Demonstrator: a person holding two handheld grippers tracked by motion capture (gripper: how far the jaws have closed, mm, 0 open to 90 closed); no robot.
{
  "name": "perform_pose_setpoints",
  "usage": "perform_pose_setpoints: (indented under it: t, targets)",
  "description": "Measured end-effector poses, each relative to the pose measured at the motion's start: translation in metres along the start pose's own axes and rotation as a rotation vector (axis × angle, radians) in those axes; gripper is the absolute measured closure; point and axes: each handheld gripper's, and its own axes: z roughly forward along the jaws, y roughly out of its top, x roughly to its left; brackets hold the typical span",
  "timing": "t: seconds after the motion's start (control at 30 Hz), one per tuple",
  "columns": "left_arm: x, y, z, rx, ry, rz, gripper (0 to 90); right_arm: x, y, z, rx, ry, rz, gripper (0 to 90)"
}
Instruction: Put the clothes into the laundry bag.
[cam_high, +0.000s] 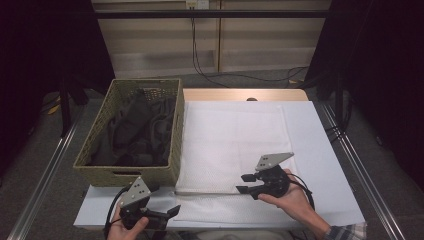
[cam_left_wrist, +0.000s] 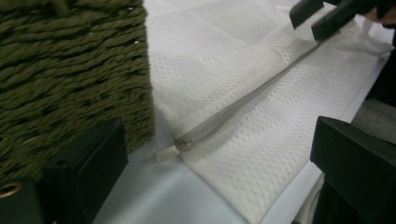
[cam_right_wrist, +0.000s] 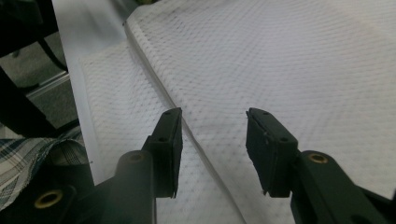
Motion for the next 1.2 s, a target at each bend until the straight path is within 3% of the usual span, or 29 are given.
perform_pose_setpoints:
  t: [0.13,0.27,0.37,0.47,0.77,0.83,0.93,1.0,1.03,1.2]
  targets:
    - [0.000,0.000,-0.001,-0.002,0.014,0.002,3.8,0.001,0.000,0.018,0.024,0.011,-0.021,58.0]
    - [-0.001,0.000,-0.001,-0.002,-0.005,0.026,4.0,0.000,-0.002,0.031,0.065,0.028,-0.048,63.4]
    - [-0.001,0.002,-0.001,0.000,0.005,0.045,3.9,0.001,-0.004,0.037,0.081,0.035,-0.079,65.2]
    - [-0.002,0.003,-0.001,0.003,0.001,0.058,4.1,0.002,-0.007,0.044,0.111,0.015,-0.105,62.9]
    - [-0.002,0.003,0.001,0.019,-0.005,0.068,4.1,-0.005,-0.008,0.051,0.104,0.017,-0.118,63.2]
    - [-0.002,0.003,0.001,0.023,-0.006,0.070,4.1,-0.005,-0.007,0.050,0.118,0.001,-0.124,67.2]
    - [-0.001,0.003,0.001,0.019,-0.010,0.067,4.1,-0.007,-0.005,0.049,0.133,-0.001,-0.094,77.5]
    - [-0.001,0.003,0.000,0.022,-0.004,0.068,4.1,-0.010,-0.004,0.048,0.126,0.020,-0.075,80.8]
    - [-0.001,0.003,0.000,0.022,-0.006,0.067,4.1,-0.011,-0.003,0.048,0.113,0.019,-0.068,86.5]
    - [-0.001,0.002,0.001,0.023,-0.011,0.066,4.1,-0.013,0.001,0.046,0.115,-0.022,-0.083,89.4]
